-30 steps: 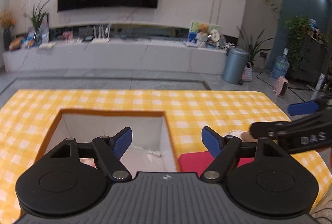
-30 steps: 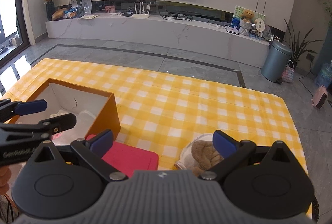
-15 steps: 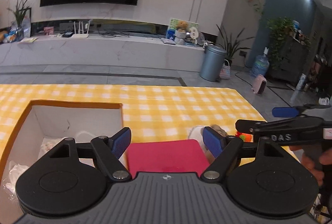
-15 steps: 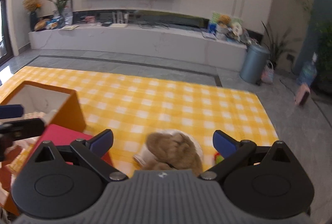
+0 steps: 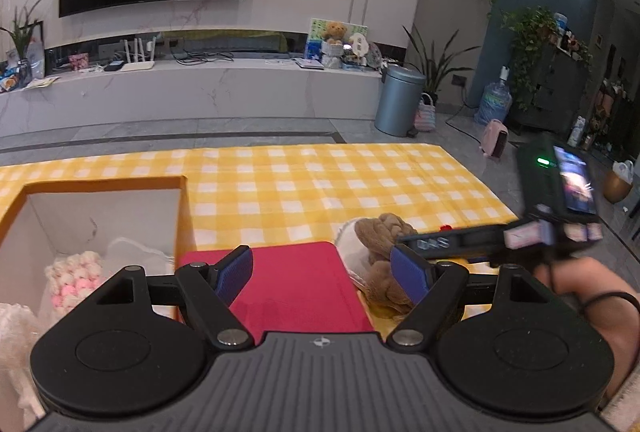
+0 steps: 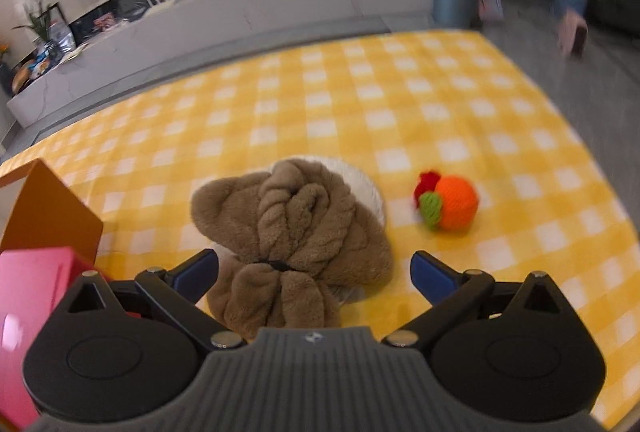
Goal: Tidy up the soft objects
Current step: 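Move the right tool to the brown fluffy towel and grasp it, then lift the brown towel off the table with the right tool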
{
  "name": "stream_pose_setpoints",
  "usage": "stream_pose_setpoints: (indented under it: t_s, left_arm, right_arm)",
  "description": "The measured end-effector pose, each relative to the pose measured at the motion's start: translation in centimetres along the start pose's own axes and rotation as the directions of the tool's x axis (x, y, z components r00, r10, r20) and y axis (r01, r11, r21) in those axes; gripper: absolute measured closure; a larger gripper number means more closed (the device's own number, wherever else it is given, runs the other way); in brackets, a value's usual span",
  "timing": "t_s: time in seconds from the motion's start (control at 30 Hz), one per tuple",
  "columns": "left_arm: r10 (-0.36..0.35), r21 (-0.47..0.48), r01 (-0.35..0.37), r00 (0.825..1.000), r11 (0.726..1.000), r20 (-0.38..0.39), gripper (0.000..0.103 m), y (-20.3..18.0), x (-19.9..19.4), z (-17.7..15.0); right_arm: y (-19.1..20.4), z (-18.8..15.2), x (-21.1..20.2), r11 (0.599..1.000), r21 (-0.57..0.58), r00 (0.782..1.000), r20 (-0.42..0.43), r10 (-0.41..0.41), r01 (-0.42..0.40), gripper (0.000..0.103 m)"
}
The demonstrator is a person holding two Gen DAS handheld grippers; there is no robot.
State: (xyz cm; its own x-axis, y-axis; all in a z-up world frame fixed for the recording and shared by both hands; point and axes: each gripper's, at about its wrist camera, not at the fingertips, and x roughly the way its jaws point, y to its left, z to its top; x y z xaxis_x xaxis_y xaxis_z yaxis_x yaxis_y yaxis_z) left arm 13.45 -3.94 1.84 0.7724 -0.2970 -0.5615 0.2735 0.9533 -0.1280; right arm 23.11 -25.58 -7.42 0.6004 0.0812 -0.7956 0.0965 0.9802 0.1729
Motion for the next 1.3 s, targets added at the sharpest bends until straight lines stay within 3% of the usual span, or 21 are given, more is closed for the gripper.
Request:
stream_pose_setpoints:
  t_s: [0.23, 0.27, 0.3, 0.37, 0.47, 0.57, 0.73, 0.8, 0.87, 0.97, 1.03, 1.07, 1.1, 1.17, 1.3]
  left_arm:
    - [-0.001, 0.003, 0.001, 1.0, 1.0, -0.018, 0.011, 0.1, 0.2, -0.9]
    - [-0.001, -0.002, 0.001, 1.0, 1.0, -0.02, 0.011, 0.1, 0.2, -0.9]
    - [-0.002, -0.006, 0.001, 1.0, 1.0, -0.02, 0.011, 0.1, 0.2, -0.9]
    - [-0.004, -0.007, 0.004, 1.0, 1.0, -0.018, 0.011, 0.1, 0.0, -0.9]
    - [-0.004, -0.011, 0.004, 1.0, 1.0, -0.014, 0.011, 0.1, -0.3, -0.8]
    - [0.001, -0.017, -0.001, 1.0, 1.0, -0.015, 0.011, 0.2, -0.2, -0.7]
    - [0.019, -0.016, -0.019, 1.0, 1.0, -0.025, 0.011, 0.4, -0.1, -0.6]
    - [0.017, -0.022, -0.018, 0.999, 1.0, -0.031, 0.011, 0.4, 0.0, -0.5]
    - [0.008, -0.032, -0.009, 0.999, 0.999, -0.035, 0.011, 0.3, -0.1, -0.5]
    - [-0.003, -0.012, 0.003, 0.999, 1.0, -0.033, 0.011, 0.0, -0.3, -0.6]
    - [-0.002, -0.005, 0.001, 0.999, 1.0, -0.032, 0.011, -0.1, -0.3, -0.7]
    - [-0.002, -0.007, 0.001, 0.999, 1.0, -0.033, 0.011, -0.1, -0.3, -0.7]
    - [-0.002, -0.01, 0.001, 0.999, 1.0, -0.034, 0.011, -0.2, -0.3, -0.7]
    - [-0.001, -0.008, 0.0, 0.999, 1.0, -0.034, 0.011, -0.2, -0.3, -0.7]
    - [-0.002, -0.003, 0.002, 0.999, 1.0, -0.034, 0.011, -0.3, -0.5, -0.6]
  right_arm:
    - [0.9, -0.6, 2.7, 1.0, -0.011, 0.998, -0.059, -0.006, 0.005, 0.003]
    - [0.9, -0.7, 3.0, 1.0, -0.01, 0.998, -0.067, 0.006, -0.007, 0.013]
    - [0.8, -0.8, 3.3, 1.0, -0.005, 0.997, -0.079, 0.027, -0.028, 0.03]
    - [0.5, -1.0, 3.6, 0.994, 0.039, 0.987, -0.122, 0.104, -0.1, 0.05]
    - [1.2, -1.2, 2.8, 0.994, -0.016, 0.988, -0.119, 0.102, -0.104, 0.059]
    - [1.7, -1.6, 1.9, 0.994, -0.061, 0.99, -0.112, 0.081, -0.088, 0.061]
    - [1.4, -2.8, -1.6, 0.989, -0.138, 0.995, -0.089, 0.043, -0.056, 0.061]
    - [1.4, -3.9, -3.0, 0.976, -0.219, 0.997, -0.082, -0.015, -0.003, 0.061]
    - [0.9, -4.9, -3.7, 0.954, -0.296, 0.992, -0.101, -0.07, 0.037, 0.061]
    - [-0.6, -5.8, -3.1, 0.958, -0.284, 0.982, -0.164, -0.096, 0.046, 0.058]
    - [-1.0, -5.5, -2.5, 0.965, -0.259, 0.979, -0.182, -0.096, 0.047, 0.05]
    - [-1.1, -5.3, -2.4, 0.967, -0.251, 0.981, -0.171, -0.088, 0.043, 0.042]
    - [-1.0, -5.1, -2.4, 0.969, -0.245, 0.984, -0.156, -0.081, 0.041, 0.027]
    - [-0.8, -4.8, -2.3, 0.967, -0.251, 0.987, -0.134, -0.084, 0.048, 0.014]
    - [-0.3, -5.0, -1.2, 0.96, -0.274, 0.984, -0.143, -0.108, 0.065, 0.014]
